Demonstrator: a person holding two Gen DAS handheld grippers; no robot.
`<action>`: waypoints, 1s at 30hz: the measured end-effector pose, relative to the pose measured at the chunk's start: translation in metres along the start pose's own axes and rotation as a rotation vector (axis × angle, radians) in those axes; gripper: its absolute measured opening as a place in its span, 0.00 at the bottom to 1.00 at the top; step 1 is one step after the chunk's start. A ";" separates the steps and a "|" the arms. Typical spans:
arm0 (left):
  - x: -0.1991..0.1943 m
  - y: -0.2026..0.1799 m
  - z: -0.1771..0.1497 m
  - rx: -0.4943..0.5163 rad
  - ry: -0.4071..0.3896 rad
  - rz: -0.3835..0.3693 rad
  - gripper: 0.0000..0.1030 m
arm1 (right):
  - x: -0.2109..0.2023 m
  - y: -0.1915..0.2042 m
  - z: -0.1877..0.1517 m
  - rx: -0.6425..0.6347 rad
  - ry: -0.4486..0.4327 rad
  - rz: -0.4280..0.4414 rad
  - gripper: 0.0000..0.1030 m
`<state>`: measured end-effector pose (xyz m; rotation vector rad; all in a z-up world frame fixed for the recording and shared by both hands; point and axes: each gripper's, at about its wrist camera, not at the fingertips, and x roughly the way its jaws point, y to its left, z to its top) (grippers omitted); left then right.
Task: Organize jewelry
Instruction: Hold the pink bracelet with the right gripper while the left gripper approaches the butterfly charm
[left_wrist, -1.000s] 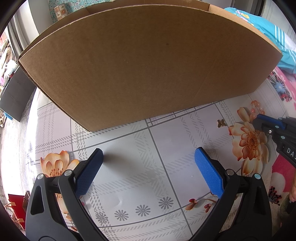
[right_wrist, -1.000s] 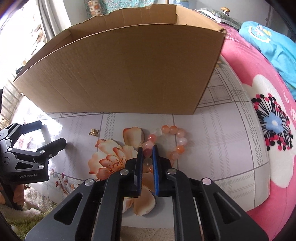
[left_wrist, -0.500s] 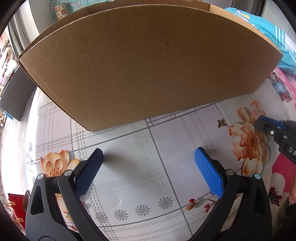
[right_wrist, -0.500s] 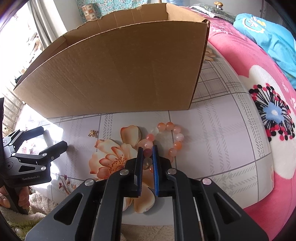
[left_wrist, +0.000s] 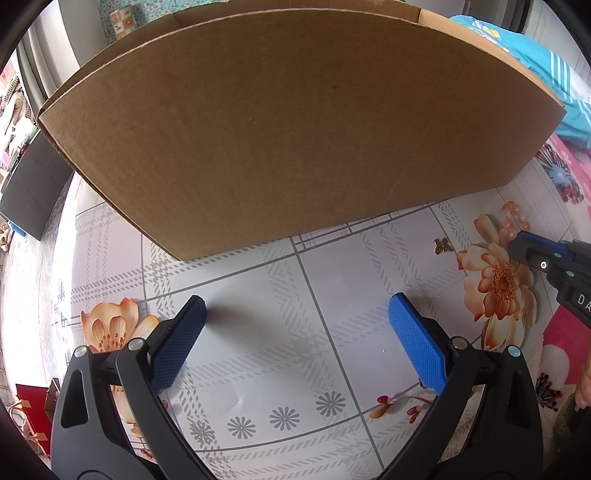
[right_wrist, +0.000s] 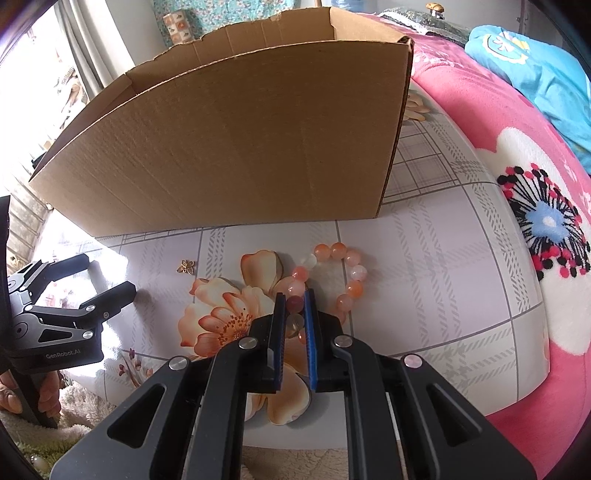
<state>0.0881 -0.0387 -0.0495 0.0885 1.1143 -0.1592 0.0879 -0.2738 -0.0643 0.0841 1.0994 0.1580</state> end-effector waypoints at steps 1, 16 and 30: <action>0.000 0.000 0.000 0.000 0.000 0.000 0.93 | 0.000 0.000 0.000 0.001 -0.001 0.001 0.10; -0.002 0.001 -0.003 0.001 -0.013 -0.003 0.93 | -0.003 -0.002 0.000 0.011 -0.012 0.004 0.10; -0.006 -0.002 -0.012 0.010 -0.014 -0.004 0.93 | -0.006 -0.011 -0.004 0.035 -0.029 0.035 0.10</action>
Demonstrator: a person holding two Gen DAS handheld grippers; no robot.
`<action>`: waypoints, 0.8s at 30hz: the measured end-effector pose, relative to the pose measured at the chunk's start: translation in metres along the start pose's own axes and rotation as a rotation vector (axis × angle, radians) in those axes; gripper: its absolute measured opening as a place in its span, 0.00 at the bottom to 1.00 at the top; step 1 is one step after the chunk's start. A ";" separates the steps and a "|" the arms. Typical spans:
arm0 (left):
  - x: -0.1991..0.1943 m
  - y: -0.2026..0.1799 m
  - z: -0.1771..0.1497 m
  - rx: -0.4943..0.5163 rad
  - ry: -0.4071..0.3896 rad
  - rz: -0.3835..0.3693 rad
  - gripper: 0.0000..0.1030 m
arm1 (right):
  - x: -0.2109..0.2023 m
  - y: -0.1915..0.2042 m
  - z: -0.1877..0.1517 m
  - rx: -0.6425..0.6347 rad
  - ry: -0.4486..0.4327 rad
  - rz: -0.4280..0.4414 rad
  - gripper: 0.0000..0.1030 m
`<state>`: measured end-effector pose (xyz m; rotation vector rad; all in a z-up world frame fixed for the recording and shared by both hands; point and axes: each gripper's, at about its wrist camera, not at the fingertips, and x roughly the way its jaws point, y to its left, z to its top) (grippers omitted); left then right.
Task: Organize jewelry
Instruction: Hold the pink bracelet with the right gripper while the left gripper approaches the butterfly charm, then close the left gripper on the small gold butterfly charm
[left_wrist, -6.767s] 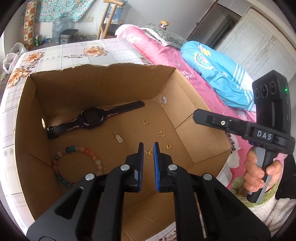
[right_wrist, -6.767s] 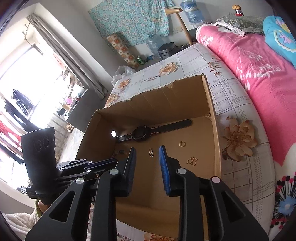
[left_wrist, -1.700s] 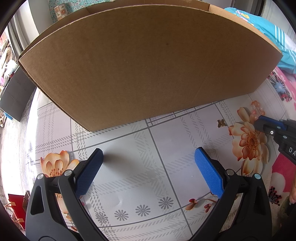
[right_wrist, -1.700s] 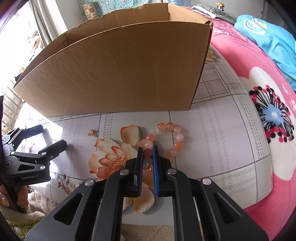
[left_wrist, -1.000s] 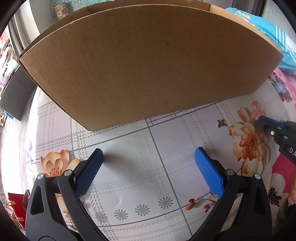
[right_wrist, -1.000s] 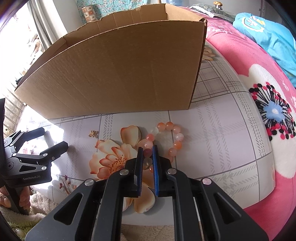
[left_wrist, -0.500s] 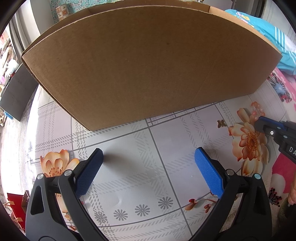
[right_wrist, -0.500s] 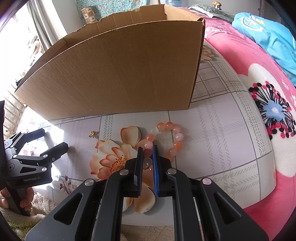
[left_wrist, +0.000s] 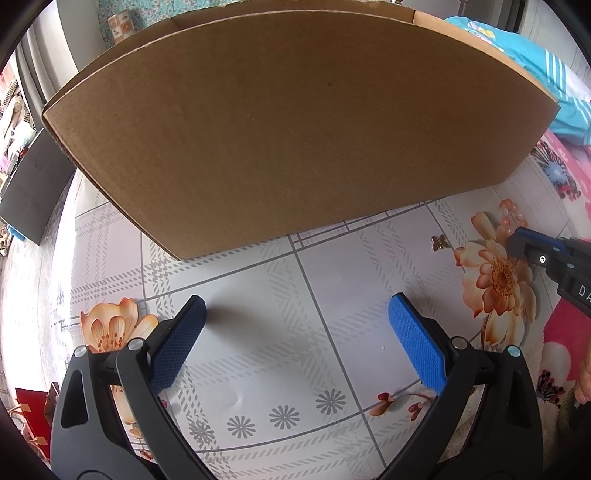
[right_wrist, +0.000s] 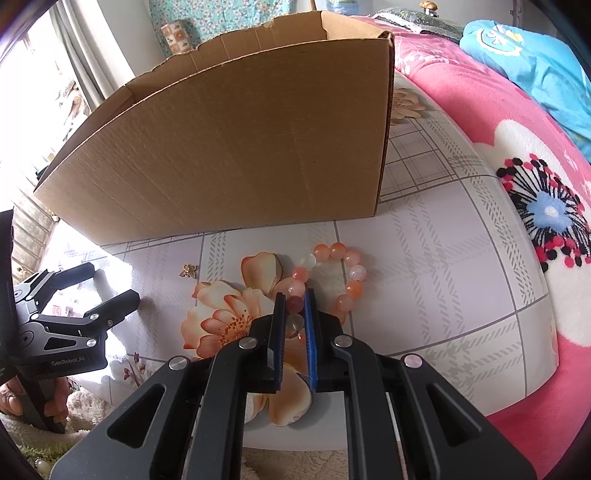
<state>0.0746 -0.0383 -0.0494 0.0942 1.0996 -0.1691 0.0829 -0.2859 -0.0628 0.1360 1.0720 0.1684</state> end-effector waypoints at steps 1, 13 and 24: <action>0.000 0.000 0.001 0.000 0.001 0.000 0.93 | 0.000 -0.001 0.000 0.002 -0.001 0.003 0.10; -0.017 -0.005 0.001 0.030 -0.081 -0.057 0.93 | -0.004 -0.015 -0.002 0.022 -0.011 0.046 0.10; -0.037 -0.049 0.005 0.233 -0.217 -0.166 0.66 | -0.001 -0.019 -0.002 0.029 -0.015 0.077 0.10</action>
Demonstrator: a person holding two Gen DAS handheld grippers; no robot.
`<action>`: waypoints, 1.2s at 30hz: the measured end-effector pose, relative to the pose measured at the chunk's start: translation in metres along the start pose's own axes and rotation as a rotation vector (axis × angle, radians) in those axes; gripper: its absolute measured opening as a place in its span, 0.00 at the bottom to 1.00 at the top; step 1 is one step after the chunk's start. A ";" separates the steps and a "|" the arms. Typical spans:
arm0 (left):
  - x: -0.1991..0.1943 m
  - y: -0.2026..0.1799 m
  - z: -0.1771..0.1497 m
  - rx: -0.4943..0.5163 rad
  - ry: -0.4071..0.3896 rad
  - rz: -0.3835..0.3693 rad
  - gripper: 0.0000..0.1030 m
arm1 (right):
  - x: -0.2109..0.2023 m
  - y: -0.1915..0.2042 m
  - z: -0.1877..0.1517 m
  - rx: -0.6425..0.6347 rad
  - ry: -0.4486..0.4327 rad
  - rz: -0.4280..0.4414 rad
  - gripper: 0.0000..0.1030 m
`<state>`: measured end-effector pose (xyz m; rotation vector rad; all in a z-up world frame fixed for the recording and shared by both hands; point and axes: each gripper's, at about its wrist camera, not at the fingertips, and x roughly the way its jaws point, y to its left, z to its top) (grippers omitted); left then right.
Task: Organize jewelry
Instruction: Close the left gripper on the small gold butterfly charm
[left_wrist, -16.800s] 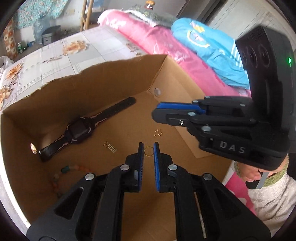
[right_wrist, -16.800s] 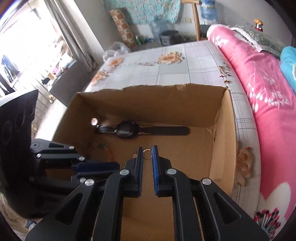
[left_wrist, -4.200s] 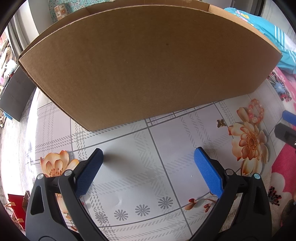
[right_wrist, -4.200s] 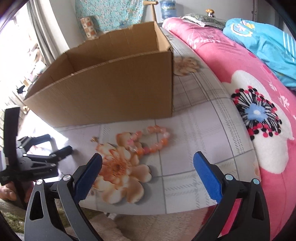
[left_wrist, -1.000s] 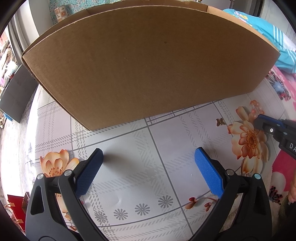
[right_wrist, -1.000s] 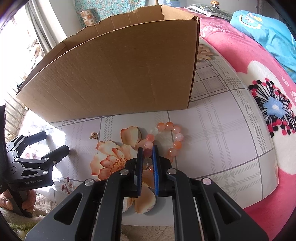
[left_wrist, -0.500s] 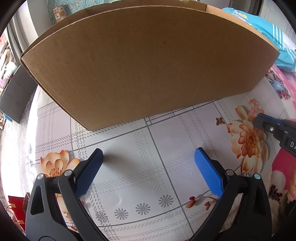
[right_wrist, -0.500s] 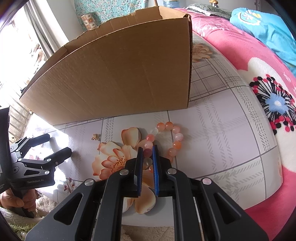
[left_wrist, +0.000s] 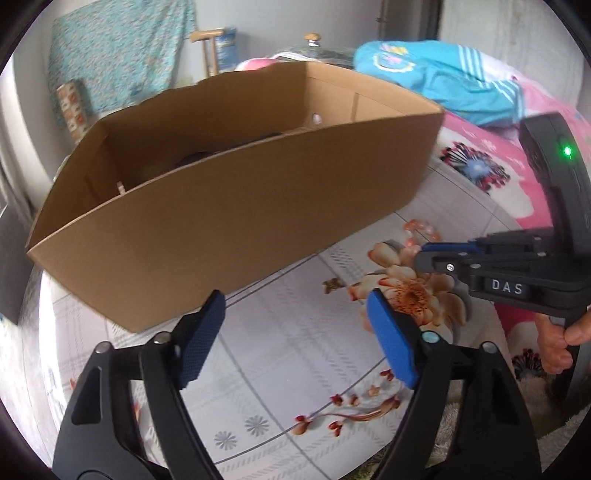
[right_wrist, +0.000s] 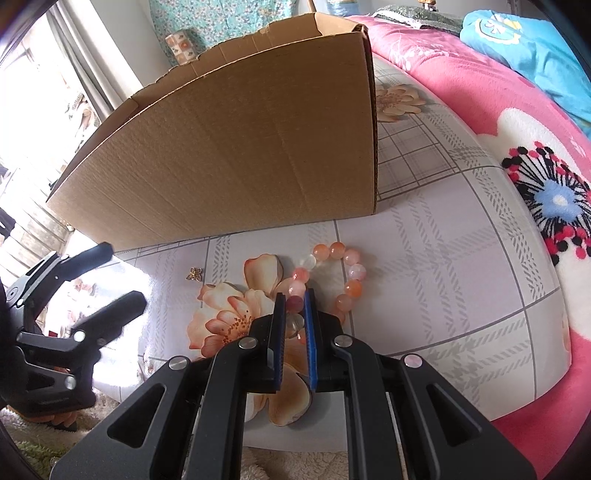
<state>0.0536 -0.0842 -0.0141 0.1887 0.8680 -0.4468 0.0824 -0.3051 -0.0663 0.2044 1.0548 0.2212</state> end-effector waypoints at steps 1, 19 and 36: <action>0.003 -0.003 0.001 0.015 0.002 -0.016 0.62 | 0.000 0.000 0.000 -0.001 0.000 0.002 0.10; 0.044 -0.023 0.013 0.065 0.083 -0.105 0.25 | 0.001 -0.001 0.001 0.006 -0.001 0.002 0.10; 0.051 -0.032 0.014 0.101 0.089 -0.053 0.11 | 0.001 -0.005 0.000 0.010 -0.008 0.008 0.10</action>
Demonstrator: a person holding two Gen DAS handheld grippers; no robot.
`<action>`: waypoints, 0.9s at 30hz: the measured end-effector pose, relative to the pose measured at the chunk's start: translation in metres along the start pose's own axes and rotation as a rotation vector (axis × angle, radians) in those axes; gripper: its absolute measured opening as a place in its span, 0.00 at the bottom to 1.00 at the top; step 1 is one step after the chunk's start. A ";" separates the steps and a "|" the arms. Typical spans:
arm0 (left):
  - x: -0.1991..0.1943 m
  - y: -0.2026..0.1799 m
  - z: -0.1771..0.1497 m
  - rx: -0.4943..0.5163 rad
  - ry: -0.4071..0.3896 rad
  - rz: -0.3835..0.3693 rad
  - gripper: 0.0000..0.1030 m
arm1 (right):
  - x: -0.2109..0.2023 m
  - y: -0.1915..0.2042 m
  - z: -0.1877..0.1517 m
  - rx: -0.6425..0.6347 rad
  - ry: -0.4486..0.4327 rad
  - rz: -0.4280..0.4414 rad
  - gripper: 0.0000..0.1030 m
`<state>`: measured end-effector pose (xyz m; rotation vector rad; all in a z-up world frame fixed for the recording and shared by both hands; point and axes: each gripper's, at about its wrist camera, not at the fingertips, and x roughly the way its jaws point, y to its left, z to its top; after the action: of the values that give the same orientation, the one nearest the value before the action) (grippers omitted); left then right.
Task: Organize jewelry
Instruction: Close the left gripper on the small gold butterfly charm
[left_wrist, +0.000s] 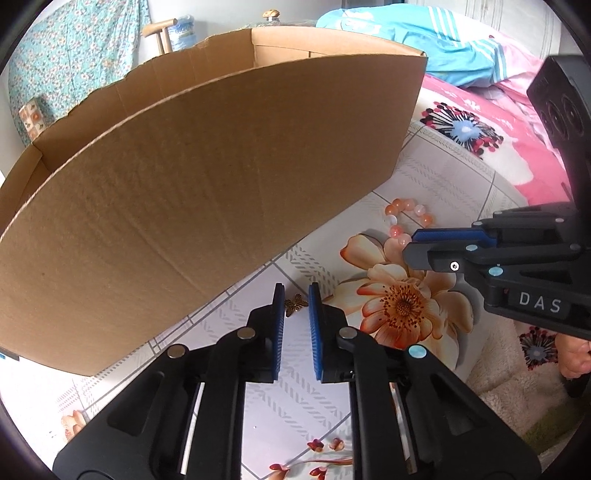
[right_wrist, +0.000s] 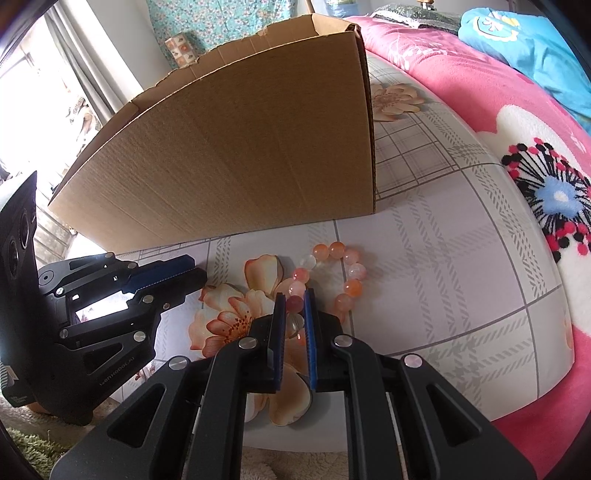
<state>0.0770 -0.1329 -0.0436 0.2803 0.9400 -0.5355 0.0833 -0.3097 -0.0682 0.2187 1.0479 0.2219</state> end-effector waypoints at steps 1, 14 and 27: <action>0.000 -0.001 0.000 -0.001 0.000 0.002 0.11 | 0.000 0.000 0.000 0.001 0.000 0.000 0.10; -0.013 0.009 -0.005 -0.069 0.033 0.008 0.11 | 0.000 0.004 -0.001 -0.013 -0.001 -0.010 0.10; -0.018 0.016 -0.010 -0.113 0.076 0.020 0.11 | 0.004 0.017 0.009 -0.074 0.045 -0.037 0.13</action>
<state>0.0699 -0.1095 -0.0344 0.2091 1.0363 -0.4541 0.0920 -0.2924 -0.0624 0.1276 1.0856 0.2327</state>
